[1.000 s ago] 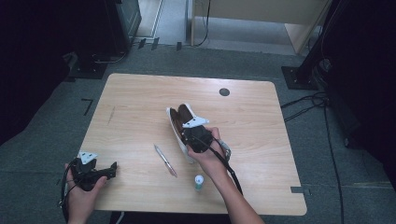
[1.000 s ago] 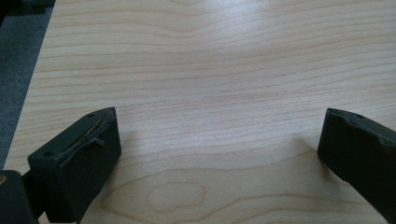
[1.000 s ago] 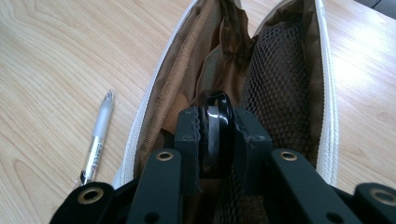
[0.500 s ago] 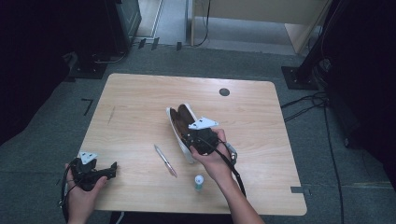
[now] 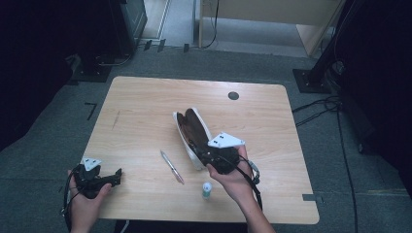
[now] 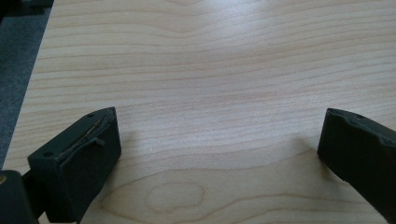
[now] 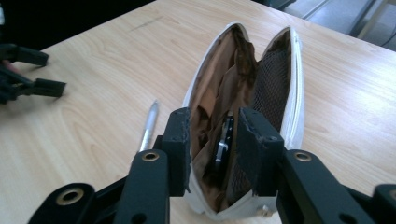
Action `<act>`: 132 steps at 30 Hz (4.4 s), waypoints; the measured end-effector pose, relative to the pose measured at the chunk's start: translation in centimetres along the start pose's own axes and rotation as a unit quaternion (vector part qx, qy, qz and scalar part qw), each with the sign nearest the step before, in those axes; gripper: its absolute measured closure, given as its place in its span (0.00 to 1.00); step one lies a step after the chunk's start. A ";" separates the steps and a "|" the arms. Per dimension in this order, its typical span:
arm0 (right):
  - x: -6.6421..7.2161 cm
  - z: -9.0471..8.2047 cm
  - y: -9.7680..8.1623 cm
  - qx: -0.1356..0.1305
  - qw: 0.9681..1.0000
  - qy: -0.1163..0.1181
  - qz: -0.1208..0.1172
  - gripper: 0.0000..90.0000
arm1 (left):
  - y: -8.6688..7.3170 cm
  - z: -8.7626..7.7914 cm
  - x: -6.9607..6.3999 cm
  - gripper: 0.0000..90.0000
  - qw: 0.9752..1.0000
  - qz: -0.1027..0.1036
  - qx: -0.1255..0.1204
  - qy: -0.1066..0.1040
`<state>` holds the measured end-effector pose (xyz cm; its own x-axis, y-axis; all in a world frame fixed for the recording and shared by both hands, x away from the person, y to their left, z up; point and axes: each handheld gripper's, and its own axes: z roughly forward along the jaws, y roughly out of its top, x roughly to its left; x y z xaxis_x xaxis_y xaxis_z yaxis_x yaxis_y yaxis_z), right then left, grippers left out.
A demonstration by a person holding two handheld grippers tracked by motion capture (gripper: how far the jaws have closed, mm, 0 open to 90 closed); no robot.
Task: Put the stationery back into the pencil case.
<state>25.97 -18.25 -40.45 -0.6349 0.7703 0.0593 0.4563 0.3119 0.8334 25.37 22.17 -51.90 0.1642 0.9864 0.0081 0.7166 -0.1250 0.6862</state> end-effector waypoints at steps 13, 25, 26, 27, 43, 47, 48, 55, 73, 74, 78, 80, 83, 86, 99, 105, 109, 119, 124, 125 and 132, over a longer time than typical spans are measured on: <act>0.5 -1.9 -2.7 -0.018 0.999 0.040 0.010 0.61 | 0.0 0.0 0.0 0.00 1.000 0.000 0.000 0.000; 1.0 -3.2 -4.5 -0.032 0.997 0.065 0.004 0.60 | 0.0 0.0 0.0 0.00 1.000 0.000 0.000 0.000; 1.1 -3.4 -4.6 -0.032 0.997 0.066 0.004 0.60 | 0.0 0.0 0.0 0.00 1.000 0.001 0.001 0.000; 1.2 -3.6 -4.9 -0.035 0.997 0.074 0.004 0.61 | 0.0 0.0 0.0 0.00 1.000 0.000 0.000 0.000; 2.0 -4.3 -7.3 -0.032 0.994 0.105 -0.003 0.65 | 0.0 0.0 0.0 0.00 1.000 0.002 0.001 0.000; 2.0 -4.3 -8.0 -0.029 0.994 0.108 -0.009 0.64 | 0.0 0.0 0.0 0.00 1.000 0.000 0.000 0.000; 2.0 -4.3 -8.1 -0.028 0.994 0.107 -0.008 0.64 | 0.0 0.0 0.0 0.00 1.000 0.000 0.000 0.000; 2.1 -4.0 -9.0 -0.020 0.994 0.110 -0.010 0.63 | 0.0 0.0 0.0 0.00 1.000 0.000 0.000 0.000; 2.1 -3.3 -9.8 -0.009 0.996 0.087 -0.022 0.74 | 0.0 0.0 0.0 0.00 1.000 0.000 0.000 0.000; 2.0 -3.3 -9.7 -0.008 0.996 0.084 -0.019 0.74 | 0.0 0.0 0.0 0.00 1.000 0.000 0.000 0.000; 1.8 -3.3 -9.6 -0.010 0.996 0.084 -0.014 0.74 | 0.0 0.0 0.0 0.00 1.000 0.000 0.000 0.000; 1.7 -3.4 -9.2 -0.014 0.997 0.080 -0.007 0.74 | 0.0 0.0 0.0 0.00 1.000 0.000 0.000 0.000; 1.6 -3.4 -8.9 -0.016 0.997 0.080 -0.003 0.74 | 0.0 0.0 0.0 0.00 1.000 0.001 0.001 0.000; 1.4 -3.5 -8.4 -0.021 0.997 0.075 0.001 0.74 | 0.0 0.0 0.0 0.00 1.000 0.000 0.000 0.000; 0.8 -4.0 -5.6 -0.043 0.997 0.061 0.009 0.74 | 0.0 0.0 0.0 0.00 1.000 0.000 0.000 0.000; 0.5 -4.2 -3.8 -0.055 0.997 0.051 0.008 0.74 | 0.0 0.0 0.0 0.00 1.000 0.000 0.000 0.000; 0.5 -4.3 -2.9 -0.060 0.997 0.045 0.001 0.74 | 0.0 0.0 0.0 0.00 1.000 0.000 0.000 0.000; 0.3 -4.3 -0.7 -0.075 0.997 0.022 -0.011 0.74 | 0.0 0.0 0.0 0.00 1.000 0.000 0.000 0.000; 0.2 -4.0 0.2 -0.080 0.997 0.014 -0.017 0.74 | 0.0 0.0 0.0 0.00 1.000 0.000 0.001 0.000; 0.2 -4.0 0.2 -0.080 0.997 0.014 -0.017 0.74 | 0.0 0.0 0.0 0.00 1.000 0.000 0.001 0.000; 0.0 -2.8 1.2 -0.080 0.997 0.002 -0.020 0.74 | 0.0 0.0 0.0 0.00 1.000 0.000 0.001 0.000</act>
<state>24.80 -19.41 -37.91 -0.6530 0.7569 0.0262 0.3249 0.2488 0.9124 25.37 22.18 -51.90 0.1647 0.9863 0.0085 0.7172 -0.1257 0.6854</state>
